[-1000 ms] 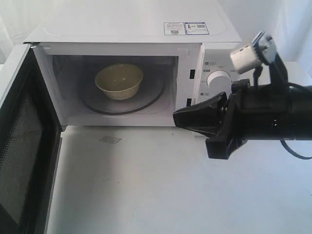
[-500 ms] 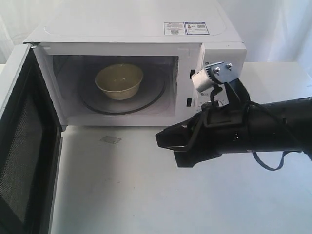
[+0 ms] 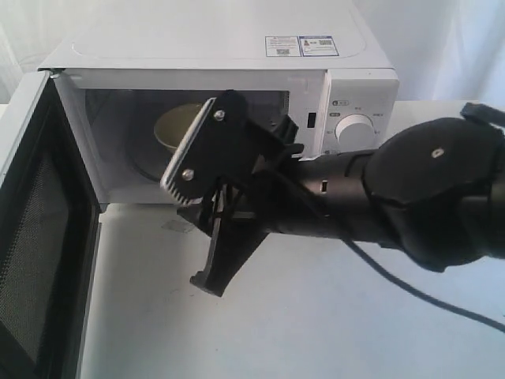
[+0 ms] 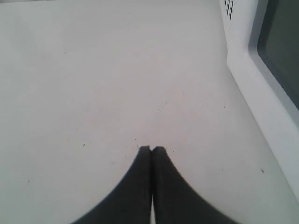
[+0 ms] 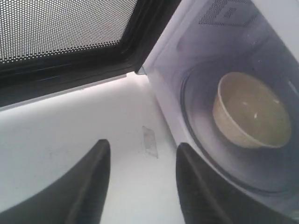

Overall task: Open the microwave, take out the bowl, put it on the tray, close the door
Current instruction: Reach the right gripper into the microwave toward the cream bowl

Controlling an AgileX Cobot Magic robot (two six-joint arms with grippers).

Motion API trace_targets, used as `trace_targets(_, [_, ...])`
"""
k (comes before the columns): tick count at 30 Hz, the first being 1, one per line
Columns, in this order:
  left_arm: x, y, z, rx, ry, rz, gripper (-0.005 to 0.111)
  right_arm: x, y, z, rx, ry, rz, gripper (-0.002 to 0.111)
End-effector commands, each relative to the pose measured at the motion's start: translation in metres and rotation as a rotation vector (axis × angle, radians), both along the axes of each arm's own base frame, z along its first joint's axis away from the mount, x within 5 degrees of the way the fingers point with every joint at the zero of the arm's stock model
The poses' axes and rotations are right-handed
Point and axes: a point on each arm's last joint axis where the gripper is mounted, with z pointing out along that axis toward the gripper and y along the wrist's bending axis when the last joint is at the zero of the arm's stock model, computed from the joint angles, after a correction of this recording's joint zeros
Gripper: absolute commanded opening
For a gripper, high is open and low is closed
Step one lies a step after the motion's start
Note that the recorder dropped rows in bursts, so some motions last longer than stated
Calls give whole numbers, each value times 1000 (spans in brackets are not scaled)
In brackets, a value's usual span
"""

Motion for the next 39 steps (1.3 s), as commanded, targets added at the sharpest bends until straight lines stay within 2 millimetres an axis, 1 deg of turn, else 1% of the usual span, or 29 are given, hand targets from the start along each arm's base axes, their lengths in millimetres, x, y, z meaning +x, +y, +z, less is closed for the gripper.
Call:
trace_targets(1, [0,0,-2,-9,2,1,0,-12,21,1,-122,-187,17,43])
trace_targets(2, [0,0,-2,-9,2,1,0,-14,27,-5,-168,-216,33,43])
trace_targets(4, [0,0,-2,-9,2,1,0,-15,30,-13,-216,-234,41,43])
trace_targets(8, [0,0,-2,-9,2,1,0,-9,32,-29,-322,-313,-57,43])
trace_targets(10, [0,0,-2,-9,2,1,0,-7,36,-36,-367,-356,-71,43])
trace_targets(16, [0,0,-2,-9,2,1,0,-5,56,-64,-479,-445,90,43])
trace_targets(18, [0,0,-2,-9,2,1,0,3,57,-69,-493,-455,69,43])
trace_targets(22, [0,0,-2,-9,2,1,0,20,57,-68,-459,-439,62,43])
trace_targets(26, [0,0,-2,-9,2,1,0,36,57,-60,-410,-407,114,43])
trace_targets(28, [0,0,-2,-9,2,1,0,47,56,-55,-390,-414,99,43])
trace_targets(29, [0,0,-2,-9,2,1,0,51,57,-56,-391,-422,94,43])
trace_targets(32, [0,0,-2,-9,2,1,0,61,56,-62,-402,-459,48,43])
trace_targets(34, [0,0,-2,-9,2,1,0,72,56,-70,-414,-549,-46,43])
trace_targets(36, [0,0,-2,-9,2,1,0,79,59,-80,-428,-557,-61,43])
trace_targets(39, [0,0,-2,-9,2,1,0,94,57,-86,-439,-583,-107,43])
